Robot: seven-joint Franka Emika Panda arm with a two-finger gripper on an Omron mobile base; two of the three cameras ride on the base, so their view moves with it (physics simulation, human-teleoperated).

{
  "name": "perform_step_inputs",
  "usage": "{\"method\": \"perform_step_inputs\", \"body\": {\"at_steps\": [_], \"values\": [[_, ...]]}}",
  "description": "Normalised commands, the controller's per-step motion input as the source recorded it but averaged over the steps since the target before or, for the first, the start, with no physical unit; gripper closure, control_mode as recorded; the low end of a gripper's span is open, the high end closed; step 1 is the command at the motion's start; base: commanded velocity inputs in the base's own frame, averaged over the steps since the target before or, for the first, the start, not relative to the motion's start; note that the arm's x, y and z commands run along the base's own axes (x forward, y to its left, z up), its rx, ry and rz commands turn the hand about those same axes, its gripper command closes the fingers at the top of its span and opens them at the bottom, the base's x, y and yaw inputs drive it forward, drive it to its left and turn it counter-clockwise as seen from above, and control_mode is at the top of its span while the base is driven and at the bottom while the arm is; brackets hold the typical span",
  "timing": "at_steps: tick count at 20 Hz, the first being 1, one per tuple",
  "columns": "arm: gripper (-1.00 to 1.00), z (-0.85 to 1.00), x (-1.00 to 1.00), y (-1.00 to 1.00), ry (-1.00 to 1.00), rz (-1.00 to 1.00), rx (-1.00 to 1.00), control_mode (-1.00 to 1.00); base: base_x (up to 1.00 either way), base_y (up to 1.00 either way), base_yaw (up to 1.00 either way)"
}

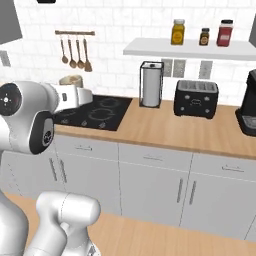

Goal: Gather all objects into one cabinet and sort the glasses and bowls to opposite sides.

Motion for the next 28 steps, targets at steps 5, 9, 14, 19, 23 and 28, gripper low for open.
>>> {"method": "perform_step_inputs", "body": {"at_steps": [5,9,14,19,23,28], "values": [[1.00,0.00,0.00,0.00,0.00,0.00,0.00,1.00,0.90,-0.72,0.17],[1.00,0.00,0.00,0.00,0.00,0.00,0.00,1.00,-0.40,-0.98,0.07],[1.00,0.00,0.00,0.00,0.00,0.00,0.00,1.00,-1.00,-1.00,0.03],[1.00,0.00,0.00,0.00,0.00,0.00,0.00,1.00,-0.22,-1.00,0.10],[1.00,0.00,0.00,0.00,0.00,0.00,0.00,1.00,0.63,-1.00,0.17],[1.00,0.00,0.00,0.00,0.00,0.00,0.00,1.00,0.66,-1.00,0.25]]}}
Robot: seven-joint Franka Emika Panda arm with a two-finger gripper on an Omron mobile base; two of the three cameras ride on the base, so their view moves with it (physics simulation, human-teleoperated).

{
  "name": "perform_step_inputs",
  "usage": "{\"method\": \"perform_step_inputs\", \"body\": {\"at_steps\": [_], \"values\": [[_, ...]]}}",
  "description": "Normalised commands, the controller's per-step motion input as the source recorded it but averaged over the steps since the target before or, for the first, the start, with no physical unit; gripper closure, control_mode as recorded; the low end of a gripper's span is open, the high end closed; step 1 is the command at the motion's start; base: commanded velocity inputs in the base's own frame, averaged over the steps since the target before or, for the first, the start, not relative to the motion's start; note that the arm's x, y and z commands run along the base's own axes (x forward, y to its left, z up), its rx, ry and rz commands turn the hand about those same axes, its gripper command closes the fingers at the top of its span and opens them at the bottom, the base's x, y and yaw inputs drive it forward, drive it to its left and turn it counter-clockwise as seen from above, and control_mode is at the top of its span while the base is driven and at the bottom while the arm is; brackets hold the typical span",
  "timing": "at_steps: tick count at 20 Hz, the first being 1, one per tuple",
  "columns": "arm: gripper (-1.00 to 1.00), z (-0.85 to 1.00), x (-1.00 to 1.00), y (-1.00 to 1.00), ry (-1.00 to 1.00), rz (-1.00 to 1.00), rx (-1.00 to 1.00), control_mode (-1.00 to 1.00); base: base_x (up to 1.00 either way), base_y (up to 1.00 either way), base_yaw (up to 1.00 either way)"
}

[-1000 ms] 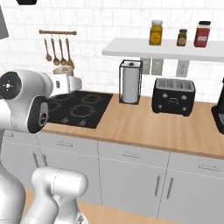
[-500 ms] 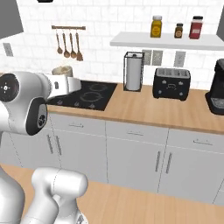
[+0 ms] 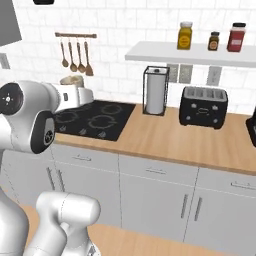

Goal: Gather all objects into one cabinet and sort the glasses and bowls to opposite sides.

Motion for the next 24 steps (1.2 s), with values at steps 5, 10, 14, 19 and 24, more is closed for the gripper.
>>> {"method": "perform_step_inputs", "body": {"at_steps": [5,10,14,19,24], "values": [[1.00,0.00,0.00,0.00,0.00,0.00,0.00,1.00,-0.11,-1.00,0.23],[1.00,0.00,0.00,0.00,0.00,0.00,0.00,1.00,-0.17,-1.00,0.18],[1.00,0.00,0.00,0.00,0.00,0.00,0.00,1.00,0.00,-1.00,0.13],[1.00,0.00,0.00,0.00,0.00,0.00,0.00,1.00,0.12,-1.00,0.08],[1.00,0.00,0.00,0.00,0.00,0.00,0.00,1.00,0.01,-1.00,0.00]]}}
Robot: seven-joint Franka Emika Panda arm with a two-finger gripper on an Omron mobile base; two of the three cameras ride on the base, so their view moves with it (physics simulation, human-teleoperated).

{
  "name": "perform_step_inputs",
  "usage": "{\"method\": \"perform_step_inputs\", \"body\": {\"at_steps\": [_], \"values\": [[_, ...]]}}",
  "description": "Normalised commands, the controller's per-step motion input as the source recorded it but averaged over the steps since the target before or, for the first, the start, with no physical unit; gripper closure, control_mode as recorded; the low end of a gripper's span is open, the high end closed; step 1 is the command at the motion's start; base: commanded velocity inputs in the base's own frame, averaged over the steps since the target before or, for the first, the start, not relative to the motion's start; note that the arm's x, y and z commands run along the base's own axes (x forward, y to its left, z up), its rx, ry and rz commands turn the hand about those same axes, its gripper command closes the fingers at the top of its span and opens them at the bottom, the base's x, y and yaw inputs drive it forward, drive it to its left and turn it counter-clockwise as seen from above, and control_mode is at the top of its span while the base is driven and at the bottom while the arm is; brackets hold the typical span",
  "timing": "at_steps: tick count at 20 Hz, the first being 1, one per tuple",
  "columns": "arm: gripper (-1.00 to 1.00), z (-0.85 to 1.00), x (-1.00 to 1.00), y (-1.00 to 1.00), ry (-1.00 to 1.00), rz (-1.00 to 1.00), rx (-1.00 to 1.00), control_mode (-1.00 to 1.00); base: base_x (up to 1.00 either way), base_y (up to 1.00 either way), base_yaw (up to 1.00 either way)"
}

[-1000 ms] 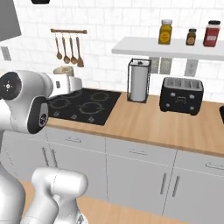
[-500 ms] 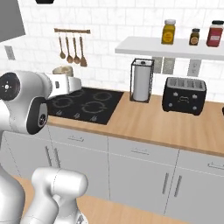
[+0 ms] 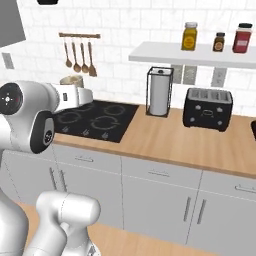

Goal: Gather all objects into one cabinet and sort the glasses and bowls to opposite sides.

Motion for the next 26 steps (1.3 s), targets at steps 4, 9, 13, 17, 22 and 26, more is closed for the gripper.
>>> {"method": "perform_step_inputs", "body": {"at_steps": [4,9,13,17,22,26], "values": [[1.00,0.00,0.00,0.00,0.00,0.00,0.00,1.00,0.00,-1.00,0.00],[1.00,0.00,0.00,0.00,0.00,0.00,0.00,1.00,-0.13,-0.54,-0.01],[1.00,0.00,0.00,0.00,0.00,0.00,0.00,1.00,-0.39,0.18,-0.19],[1.00,0.00,0.00,0.00,0.00,0.00,0.00,1.00,-0.81,0.41,-0.25],[1.00,0.00,0.00,0.00,0.00,0.00,0.00,1.00,-0.78,0.19,-0.42],[1.00,0.00,0.00,0.00,0.00,0.00,0.00,1.00,-0.32,-0.08,-0.63]]}}
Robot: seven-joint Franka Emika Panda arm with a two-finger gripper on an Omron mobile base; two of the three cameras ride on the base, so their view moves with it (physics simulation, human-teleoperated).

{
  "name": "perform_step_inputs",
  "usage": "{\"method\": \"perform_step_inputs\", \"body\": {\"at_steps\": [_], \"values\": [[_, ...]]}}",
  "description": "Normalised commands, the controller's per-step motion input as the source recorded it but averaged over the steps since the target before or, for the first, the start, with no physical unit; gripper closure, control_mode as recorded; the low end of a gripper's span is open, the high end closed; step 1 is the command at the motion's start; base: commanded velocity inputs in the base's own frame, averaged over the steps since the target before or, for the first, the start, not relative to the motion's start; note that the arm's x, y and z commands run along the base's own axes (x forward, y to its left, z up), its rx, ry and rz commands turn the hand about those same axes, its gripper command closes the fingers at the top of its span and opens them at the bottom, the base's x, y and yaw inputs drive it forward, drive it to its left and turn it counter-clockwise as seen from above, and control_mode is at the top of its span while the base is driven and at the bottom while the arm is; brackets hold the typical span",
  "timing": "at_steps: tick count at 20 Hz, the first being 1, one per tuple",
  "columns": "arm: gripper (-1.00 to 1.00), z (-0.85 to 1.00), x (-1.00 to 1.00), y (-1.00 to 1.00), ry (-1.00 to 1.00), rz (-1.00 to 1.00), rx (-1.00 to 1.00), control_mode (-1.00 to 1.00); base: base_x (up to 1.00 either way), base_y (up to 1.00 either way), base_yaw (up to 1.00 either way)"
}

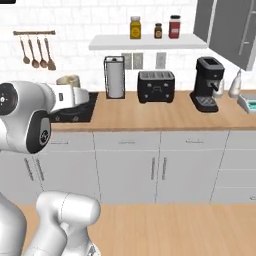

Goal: Gather all objects into one cabinet and sort the glasses and bowls to opposite sides.

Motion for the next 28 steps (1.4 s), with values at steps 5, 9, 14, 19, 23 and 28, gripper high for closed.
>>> {"method": "perform_step_inputs", "body": {"at_steps": [5,9,14,19,23,28], "values": [[1.00,0.00,0.00,0.00,0.00,0.00,0.00,1.00,-0.02,-0.18,-0.72],[1.00,0.00,0.00,0.00,0.00,0.00,0.00,1.00,-0.27,-0.17,-0.68],[1.00,0.00,0.00,0.00,0.00,0.00,0.00,1.00,-0.56,-0.15,-0.53],[1.00,0.00,0.00,0.00,0.00,0.00,0.00,1.00,-0.06,-0.10,-0.24],[1.00,0.00,0.00,0.00,0.00,0.00,0.00,1.00,0.69,-0.84,-0.07],[1.00,0.00,0.00,0.00,0.00,0.00,0.00,1.00,0.94,-0.99,-0.02]]}}
